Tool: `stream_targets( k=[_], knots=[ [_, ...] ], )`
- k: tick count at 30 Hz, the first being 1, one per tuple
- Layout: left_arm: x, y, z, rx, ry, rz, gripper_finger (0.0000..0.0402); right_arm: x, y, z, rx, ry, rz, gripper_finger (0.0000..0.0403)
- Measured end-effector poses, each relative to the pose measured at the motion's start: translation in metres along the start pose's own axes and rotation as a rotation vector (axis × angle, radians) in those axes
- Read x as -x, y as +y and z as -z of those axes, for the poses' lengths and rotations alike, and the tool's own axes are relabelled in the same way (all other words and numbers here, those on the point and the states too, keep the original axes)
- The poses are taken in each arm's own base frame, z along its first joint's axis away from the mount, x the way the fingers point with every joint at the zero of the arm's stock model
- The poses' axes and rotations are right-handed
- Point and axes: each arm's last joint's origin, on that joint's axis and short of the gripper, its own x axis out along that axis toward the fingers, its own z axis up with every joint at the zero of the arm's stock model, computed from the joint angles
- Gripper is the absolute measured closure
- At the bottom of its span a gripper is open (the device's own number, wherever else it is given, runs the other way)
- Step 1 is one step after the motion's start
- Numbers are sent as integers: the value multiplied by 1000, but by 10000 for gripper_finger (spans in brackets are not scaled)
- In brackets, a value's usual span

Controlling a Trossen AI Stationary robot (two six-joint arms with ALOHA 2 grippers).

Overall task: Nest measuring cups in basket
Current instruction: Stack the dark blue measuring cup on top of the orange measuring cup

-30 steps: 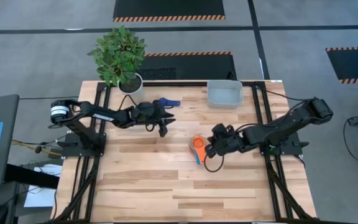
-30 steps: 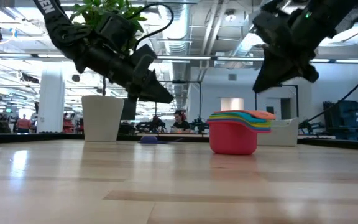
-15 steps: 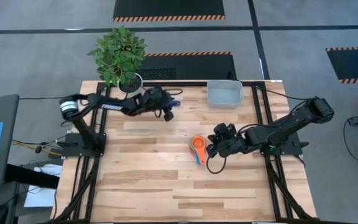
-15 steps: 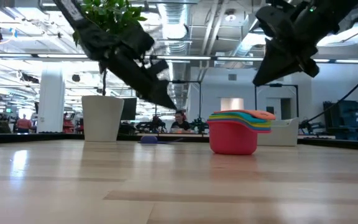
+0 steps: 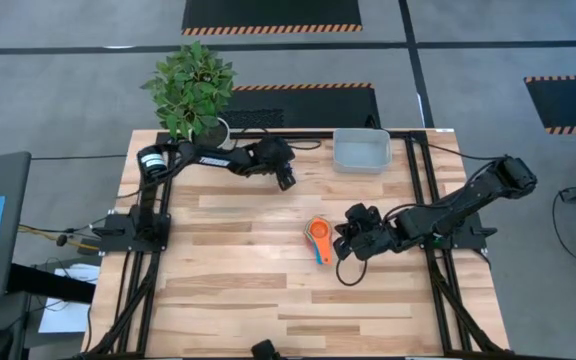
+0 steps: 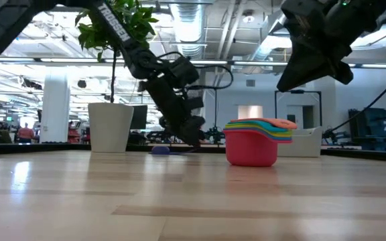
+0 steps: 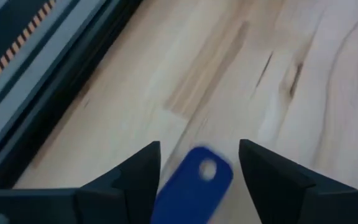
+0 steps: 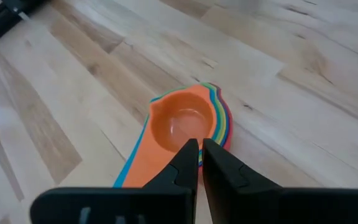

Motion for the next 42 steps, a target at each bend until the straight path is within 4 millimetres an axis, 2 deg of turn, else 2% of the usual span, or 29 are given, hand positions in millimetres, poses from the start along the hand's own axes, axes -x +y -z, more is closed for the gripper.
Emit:
stream_targets(
  k=[7, 13, 17, 23, 26, 32, 36, 39, 42],
  knots=[
    [-11, 1, -1, -56, 101, -50, 180, 1, 1, 2, -18, 3, -7, 356],
    [-12, 2, 0, -89, 120, -63, 193, 1, 0, 2, -15, 5, -2, 356],
    [-13, 1, 1, -95, 122, -50, 250, 1, 1, 2, -16, 4, -2, 356],
    [-11, 6, 3, -113, 156, -150, 381, 1, 2, 1, -31, -5, -18, 356],
    [-2, 8, 0, -104, 160, -127, 391, 1, 4, 0, -42, -13, -32, 356],
    [33, -16, -17, -70, 98, 175, 399, 4, 7, 2, -38, -38, -44, 356],
    [65, -41, -19, -165, 129, 429, 400, 7, 11, 5, -37, -54, -68, 356],
    [87, -61, -7, -298, 228, 734, 400, 11, 16, 8, -46, -66, -109, 356],
    [97, -83, 15, -377, 301, 984, 400, 16, 21, 12, -46, -89, -141, 356]
  ],
)
